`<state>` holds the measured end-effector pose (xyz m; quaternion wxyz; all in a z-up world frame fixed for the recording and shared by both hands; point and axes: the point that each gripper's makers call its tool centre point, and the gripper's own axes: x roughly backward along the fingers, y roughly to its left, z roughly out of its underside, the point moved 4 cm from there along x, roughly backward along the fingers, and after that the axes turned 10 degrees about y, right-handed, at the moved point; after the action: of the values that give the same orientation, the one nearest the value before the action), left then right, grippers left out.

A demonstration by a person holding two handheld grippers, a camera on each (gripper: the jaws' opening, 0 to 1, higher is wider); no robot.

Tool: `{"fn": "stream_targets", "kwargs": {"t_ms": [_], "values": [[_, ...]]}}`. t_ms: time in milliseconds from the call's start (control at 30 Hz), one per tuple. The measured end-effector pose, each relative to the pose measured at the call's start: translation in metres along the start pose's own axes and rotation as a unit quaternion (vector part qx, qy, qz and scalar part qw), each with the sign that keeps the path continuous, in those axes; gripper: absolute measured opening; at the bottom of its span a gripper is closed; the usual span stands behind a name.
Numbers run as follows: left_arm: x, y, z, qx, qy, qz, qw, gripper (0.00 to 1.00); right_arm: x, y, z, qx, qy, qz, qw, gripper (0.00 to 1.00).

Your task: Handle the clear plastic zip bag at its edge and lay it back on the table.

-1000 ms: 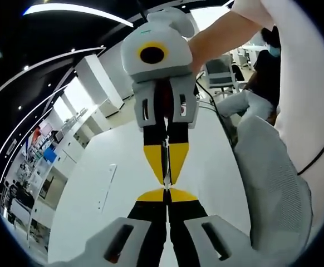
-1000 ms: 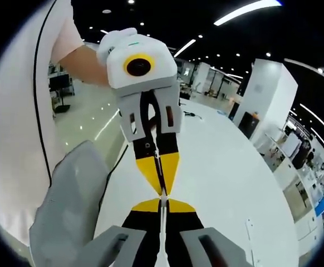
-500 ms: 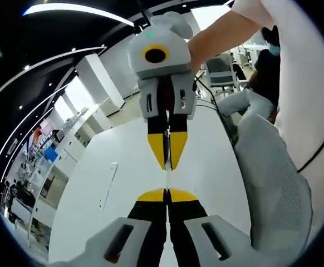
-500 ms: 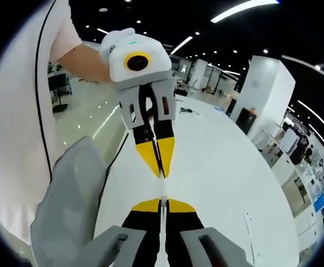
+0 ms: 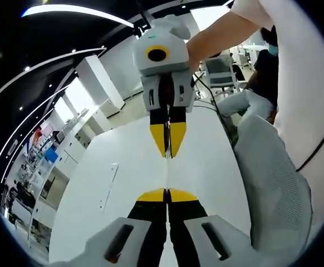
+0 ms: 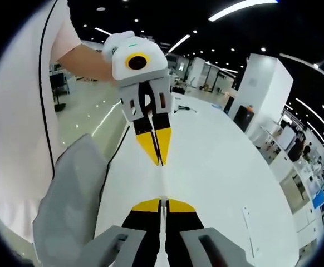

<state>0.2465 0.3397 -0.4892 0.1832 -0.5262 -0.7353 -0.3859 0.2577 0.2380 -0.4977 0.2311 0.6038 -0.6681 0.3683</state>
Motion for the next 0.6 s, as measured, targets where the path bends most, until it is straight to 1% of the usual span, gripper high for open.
{"fn": "stream_targets", "kwargs": {"t_ms": [433,500,533,567,600], "values": [[0.006,0.002,0.005,0.003,0.003,-0.009,1.0,0.0,0.014,0.0,0.014,-0.011,0.013,0.009,0.9998,0.0],[0.008,0.003,0.013,0.004,0.015,-0.013,0.9998,0.0,0.017,-0.001,0.021,-0.013,0.026,0.014,0.9995,0.0],[0.01,0.007,0.023,-0.003,0.04,-0.025,0.9989,0.0,0.021,-0.004,0.032,-0.012,0.052,0.025,0.9983,0.0],[0.013,0.008,0.028,0.008,0.032,-0.022,0.9992,0.0,0.024,-0.005,0.036,-0.018,0.042,0.023,0.9987,0.0],[0.017,0.01,0.031,0.023,0.026,-0.025,0.9991,0.0,0.029,-0.005,0.037,-0.039,0.031,0.024,0.9985,0.0]]}}
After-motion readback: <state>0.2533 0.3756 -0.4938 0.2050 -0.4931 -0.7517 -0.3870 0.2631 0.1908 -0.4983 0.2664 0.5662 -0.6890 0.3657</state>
